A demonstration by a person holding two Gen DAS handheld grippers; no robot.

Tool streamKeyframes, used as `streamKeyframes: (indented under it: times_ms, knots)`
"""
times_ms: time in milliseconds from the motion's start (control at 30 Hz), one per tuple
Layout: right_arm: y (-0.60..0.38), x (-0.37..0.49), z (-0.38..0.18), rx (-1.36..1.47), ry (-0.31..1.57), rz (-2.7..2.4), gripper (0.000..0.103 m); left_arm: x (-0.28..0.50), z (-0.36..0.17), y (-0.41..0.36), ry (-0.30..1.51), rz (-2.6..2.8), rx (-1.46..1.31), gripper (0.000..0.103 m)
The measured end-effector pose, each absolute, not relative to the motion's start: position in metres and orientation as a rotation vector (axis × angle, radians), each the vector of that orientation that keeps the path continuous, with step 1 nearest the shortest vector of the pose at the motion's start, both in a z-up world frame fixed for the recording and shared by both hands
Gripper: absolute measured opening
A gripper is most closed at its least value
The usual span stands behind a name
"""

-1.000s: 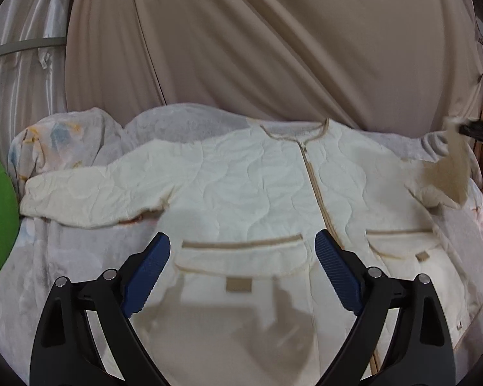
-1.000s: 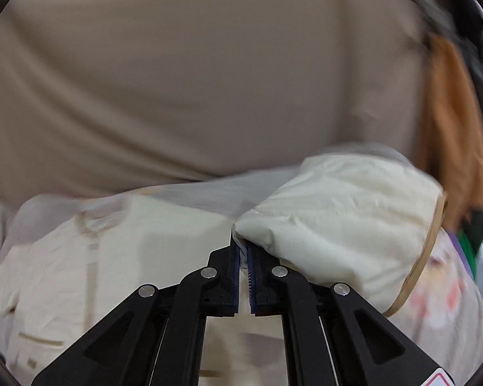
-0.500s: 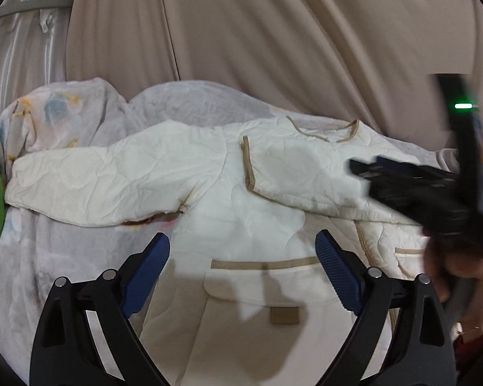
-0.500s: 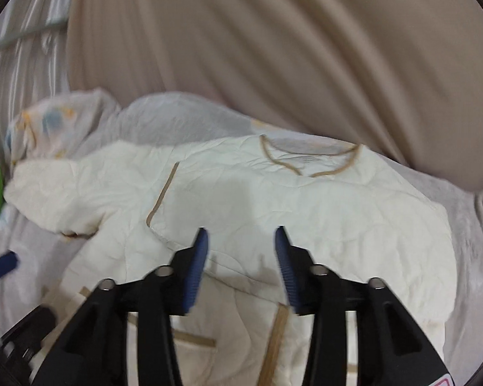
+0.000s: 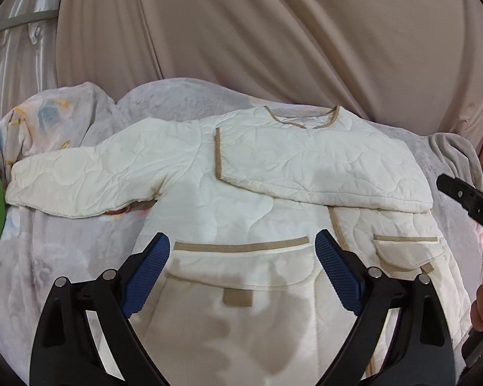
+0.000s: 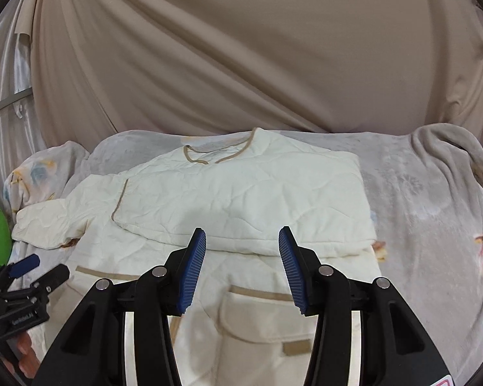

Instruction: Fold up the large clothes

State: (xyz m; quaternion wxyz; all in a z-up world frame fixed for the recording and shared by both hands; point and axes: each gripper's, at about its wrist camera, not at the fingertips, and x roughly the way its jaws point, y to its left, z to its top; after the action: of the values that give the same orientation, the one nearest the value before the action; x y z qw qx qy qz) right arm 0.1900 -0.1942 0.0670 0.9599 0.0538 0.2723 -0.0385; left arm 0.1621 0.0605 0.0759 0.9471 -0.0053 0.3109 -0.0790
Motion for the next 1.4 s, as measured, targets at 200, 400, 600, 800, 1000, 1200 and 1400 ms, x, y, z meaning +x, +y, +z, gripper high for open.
streamKeyframes:
  times_ms: [200, 400, 600, 800, 1000, 1200, 1400]
  knots:
    - [-0.217, 0.182, 0.057, 0.113, 0.567, -0.102, 0.046, 0.172, 0.081, 0.043, 0.621, -0.141, -0.008, 0.09]
    - [-0.228, 0.188, 0.045, 0.123, 0.59, -0.119, 0.046, 0.192, 0.079, 0.037, 0.613, -0.12, 0.002, 0.09]
    - [-0.238, 0.194, 0.027, 0.027, 0.652, -0.148, 0.046, 0.225, 0.069, 0.06, 0.639, -0.088, -0.039, 0.09]
    - [-0.296, 0.211, 0.007, 0.093, 0.727, -0.228, 0.046, 0.273, 0.049, 0.097, 0.7, -0.054, -0.09, 0.089]
    - [-0.322, 0.251, 0.015, 0.174, 0.725, -0.253, 0.048, 0.318, 0.037, 0.102, 0.776, -0.156, -0.206, 0.089]
    - [-0.345, 0.294, -0.013, 0.279, 0.819, -0.264, 0.039, 0.359, 0.016, 0.075, 0.878, -0.227, -0.178, 0.064]
    - [-0.337, 0.281, 0.02, 0.269, 0.656, -0.226, 0.005, 0.368, 0.023, 0.089, 0.825, -0.214, -0.267, 0.009]
